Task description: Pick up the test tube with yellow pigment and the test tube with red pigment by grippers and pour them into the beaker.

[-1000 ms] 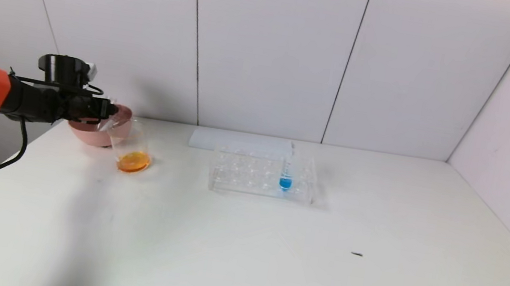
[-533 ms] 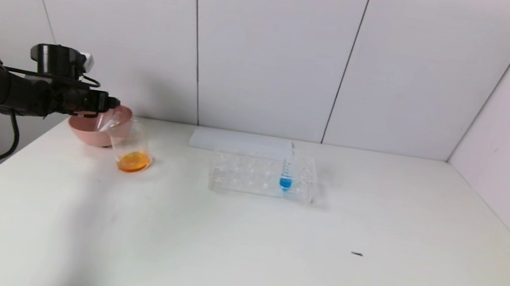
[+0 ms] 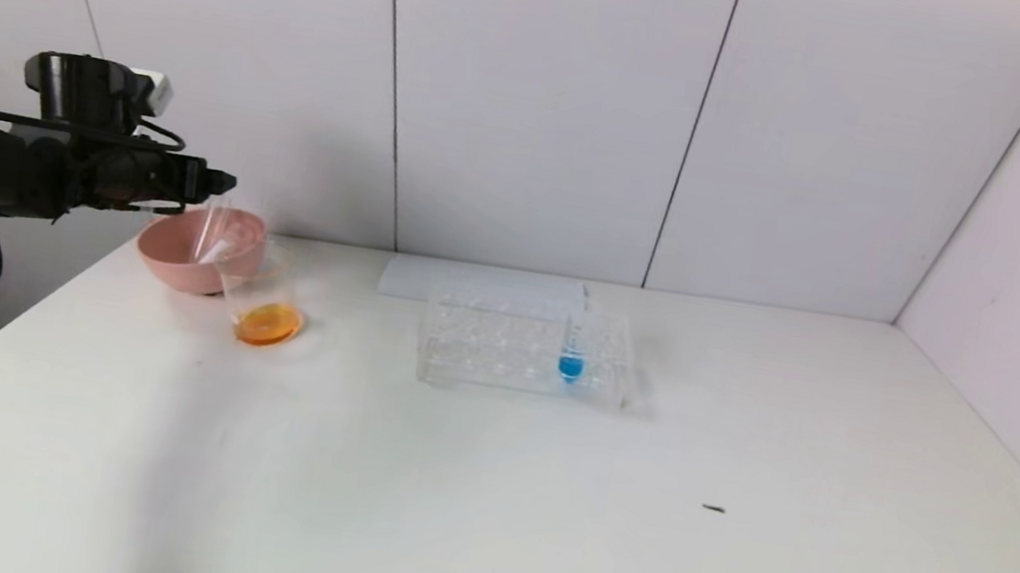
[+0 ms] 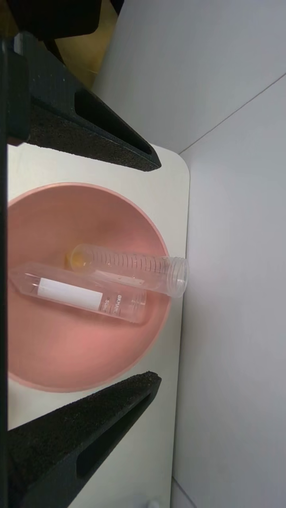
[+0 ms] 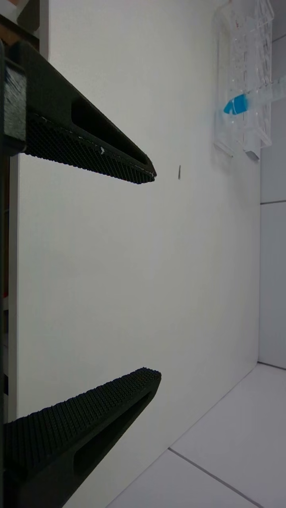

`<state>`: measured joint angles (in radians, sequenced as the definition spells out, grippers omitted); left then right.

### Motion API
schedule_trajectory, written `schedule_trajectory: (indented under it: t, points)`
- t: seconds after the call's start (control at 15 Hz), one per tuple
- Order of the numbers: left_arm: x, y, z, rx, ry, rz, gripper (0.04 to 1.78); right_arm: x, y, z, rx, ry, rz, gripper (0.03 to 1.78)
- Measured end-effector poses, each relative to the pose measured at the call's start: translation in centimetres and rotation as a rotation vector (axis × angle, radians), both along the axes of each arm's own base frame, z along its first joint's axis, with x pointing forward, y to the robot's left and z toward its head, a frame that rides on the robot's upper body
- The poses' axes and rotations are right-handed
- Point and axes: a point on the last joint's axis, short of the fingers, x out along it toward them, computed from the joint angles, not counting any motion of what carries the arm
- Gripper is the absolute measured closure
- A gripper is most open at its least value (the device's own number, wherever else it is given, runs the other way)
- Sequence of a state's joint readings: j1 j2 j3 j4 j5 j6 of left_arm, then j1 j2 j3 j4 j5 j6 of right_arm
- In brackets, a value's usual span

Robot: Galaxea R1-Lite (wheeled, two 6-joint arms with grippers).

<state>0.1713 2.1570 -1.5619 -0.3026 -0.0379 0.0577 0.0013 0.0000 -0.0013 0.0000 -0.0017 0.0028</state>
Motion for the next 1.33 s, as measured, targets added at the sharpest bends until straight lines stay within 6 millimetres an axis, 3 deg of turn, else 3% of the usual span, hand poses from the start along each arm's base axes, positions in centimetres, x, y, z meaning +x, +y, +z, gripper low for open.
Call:
schedule_trajectory:
  t: [0.33,0.6,1.0,1.33]
  points:
    - [-3.1,-2.0,2.5,-0.002,-0.020,-0.042,0.06,0.0,0.0,0.0,0.000,0.000,0.000,0.11]
    - [-6.9,-4.4,4.5,-0.001,-0.032,-0.088,0.06,0.0,0.0,0.0,0.000,0.000,0.000,0.11]
    - [-14.4,-6.8,7.6,0.005,-0.090,-0.147,0.06,0.0,0.0,0.0,0.000,0.000,0.000,0.11]
    - [-21.9,-8.0,9.6,0.012,-0.176,-0.193,0.06,0.0,0.0,0.0,0.000,0.000,0.000,0.11]
